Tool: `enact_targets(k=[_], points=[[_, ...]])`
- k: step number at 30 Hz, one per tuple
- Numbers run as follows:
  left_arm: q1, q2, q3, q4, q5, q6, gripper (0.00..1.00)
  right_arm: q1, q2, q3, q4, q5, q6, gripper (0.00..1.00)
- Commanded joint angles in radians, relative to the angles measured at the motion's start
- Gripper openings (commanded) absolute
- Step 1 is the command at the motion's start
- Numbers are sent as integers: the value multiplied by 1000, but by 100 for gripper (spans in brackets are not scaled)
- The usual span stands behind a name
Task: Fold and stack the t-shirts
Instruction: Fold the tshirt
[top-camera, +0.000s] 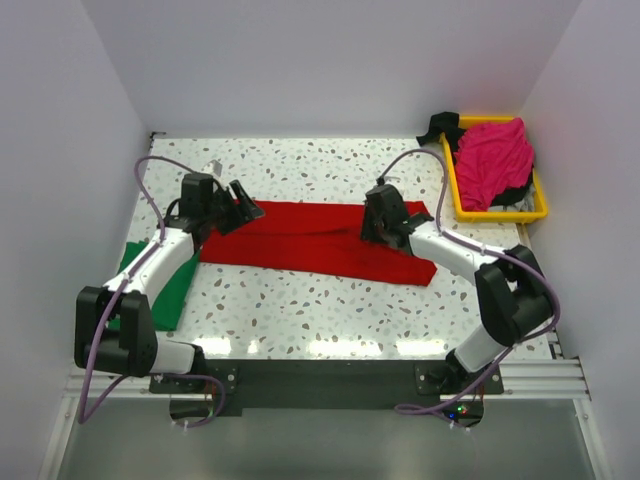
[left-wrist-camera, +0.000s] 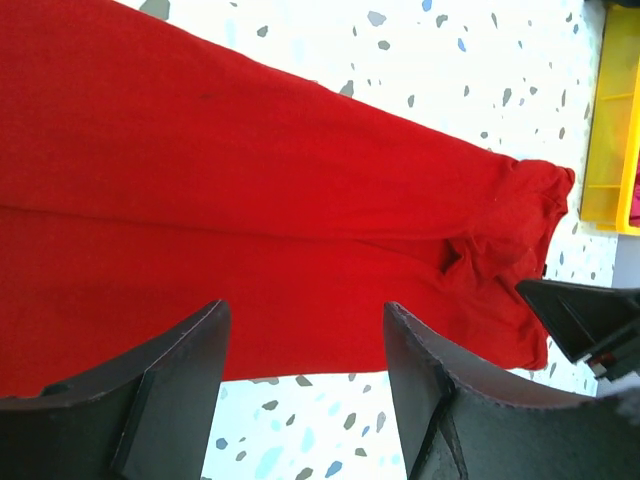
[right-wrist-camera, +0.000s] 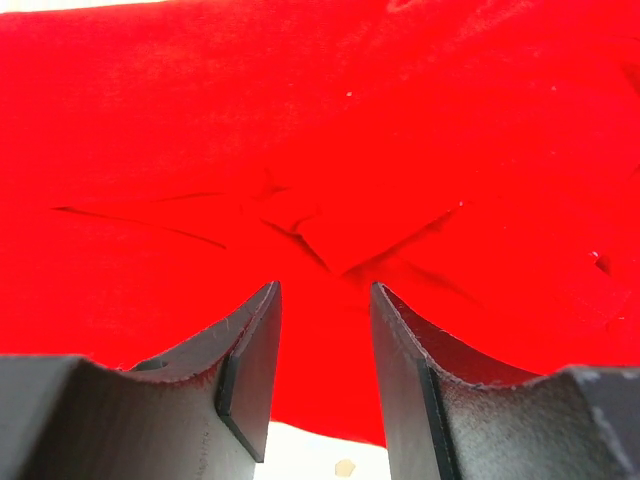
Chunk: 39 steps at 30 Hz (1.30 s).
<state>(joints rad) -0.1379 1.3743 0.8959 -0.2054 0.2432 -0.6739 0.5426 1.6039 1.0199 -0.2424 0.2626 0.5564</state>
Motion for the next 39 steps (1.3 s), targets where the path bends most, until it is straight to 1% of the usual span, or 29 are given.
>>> enact_targets(k=[1,3,8,16,21,26,27,29,32,35,39], points=[[-3,-30,35,1,56,46,67,-1,28,-14,74,59,27,45],[-3,-29,34,11,85,46,67,-1,45,-15,84,58,16,45],[-2,-34,26,21,103,40,68,0,116,22,83,56,23,44],[-2,-17,24,26,116,39,68,0,157,60,89,76,27,44],[-2,-17,23,24,105,39,68,0,175,78,91,70,27,41],[-2,-4,26,26,110,37,67,0,191,94,83,60,23,31],[-2,-3,28,24,110,37,68,0,191,95,80,52,25,29],[-2,-3,28,24,108,37,67,0,188,94,78,40,23,19],[-3,-3,28,24,107,37,67,0,166,92,72,10,27,11],[-2,-1,28,26,104,36,67,0,139,92,69,-37,36,8],[-2,2,29,23,100,34,67,0,123,95,72,-106,63,7]])
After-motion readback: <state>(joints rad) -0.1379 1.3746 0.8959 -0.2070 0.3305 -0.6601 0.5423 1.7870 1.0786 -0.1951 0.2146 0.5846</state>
